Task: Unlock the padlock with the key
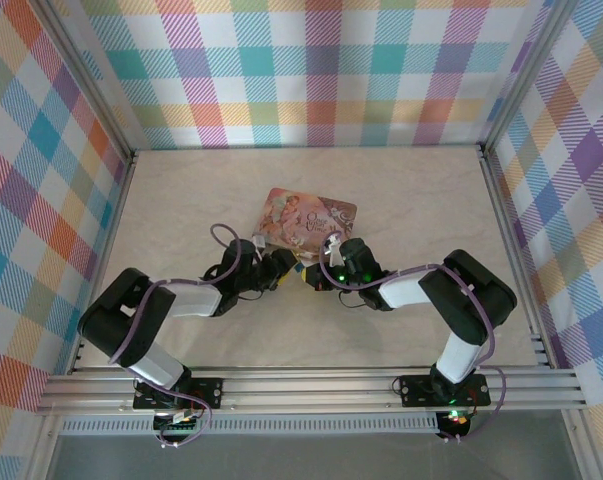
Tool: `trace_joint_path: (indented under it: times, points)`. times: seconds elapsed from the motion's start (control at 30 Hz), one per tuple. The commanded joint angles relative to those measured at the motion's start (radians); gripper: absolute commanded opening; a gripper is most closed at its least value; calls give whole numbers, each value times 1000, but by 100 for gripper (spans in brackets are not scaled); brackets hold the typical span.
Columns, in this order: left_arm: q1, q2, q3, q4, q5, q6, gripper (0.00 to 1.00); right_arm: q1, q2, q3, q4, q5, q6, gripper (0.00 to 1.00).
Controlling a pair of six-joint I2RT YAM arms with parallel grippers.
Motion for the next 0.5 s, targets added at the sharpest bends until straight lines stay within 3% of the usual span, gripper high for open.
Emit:
trace_joint_path:
  times: [0.0,0.47]
  points:
    - [-11,46,-9,121,16,-56,53,9,6,28,37,-27,8,0]
    - [-22,131,-9,227,-31,-124,39,11,11,34,36,-37,25,0]
